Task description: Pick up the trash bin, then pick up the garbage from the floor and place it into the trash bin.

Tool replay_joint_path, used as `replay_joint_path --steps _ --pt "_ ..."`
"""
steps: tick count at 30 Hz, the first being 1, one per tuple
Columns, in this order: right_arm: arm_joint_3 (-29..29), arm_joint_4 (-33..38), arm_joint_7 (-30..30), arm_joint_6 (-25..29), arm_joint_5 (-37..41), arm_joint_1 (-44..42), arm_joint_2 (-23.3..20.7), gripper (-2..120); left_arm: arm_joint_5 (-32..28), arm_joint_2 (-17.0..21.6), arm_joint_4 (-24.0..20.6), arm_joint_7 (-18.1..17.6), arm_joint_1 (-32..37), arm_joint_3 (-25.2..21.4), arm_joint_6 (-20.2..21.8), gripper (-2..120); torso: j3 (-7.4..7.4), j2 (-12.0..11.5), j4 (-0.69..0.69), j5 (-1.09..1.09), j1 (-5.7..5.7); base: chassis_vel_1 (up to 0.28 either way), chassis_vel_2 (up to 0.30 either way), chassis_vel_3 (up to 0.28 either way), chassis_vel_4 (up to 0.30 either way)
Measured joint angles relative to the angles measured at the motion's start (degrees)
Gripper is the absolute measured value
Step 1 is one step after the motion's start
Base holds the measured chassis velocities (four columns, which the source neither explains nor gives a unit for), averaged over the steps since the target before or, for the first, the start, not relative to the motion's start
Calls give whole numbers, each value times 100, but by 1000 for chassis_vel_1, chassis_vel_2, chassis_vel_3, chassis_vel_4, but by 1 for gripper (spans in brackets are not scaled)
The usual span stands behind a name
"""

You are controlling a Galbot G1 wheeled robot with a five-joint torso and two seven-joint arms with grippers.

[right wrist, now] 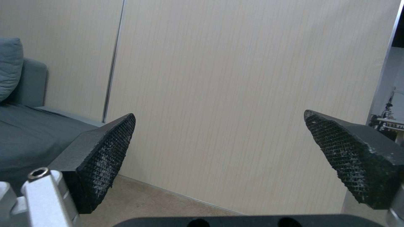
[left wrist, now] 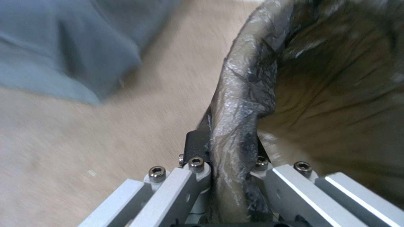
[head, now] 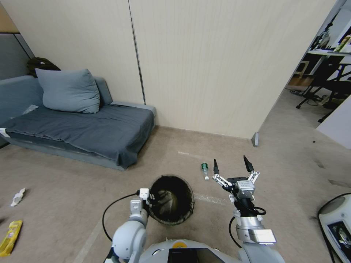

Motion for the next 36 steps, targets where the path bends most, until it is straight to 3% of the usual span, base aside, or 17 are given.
replay_joint_path --steps 9,36 --pt "-5 -25 -7 25 -3 5 0 100 464 -144 -541 42 356 107 -206 3 0 0 0 -1 0 0 0 0 0" --pt "-12 -167 -94 14 48 19 0 100 571 -182 -594 -35 493 186 -356 3 0 0 0 -1 0 -2 2 2 -2"
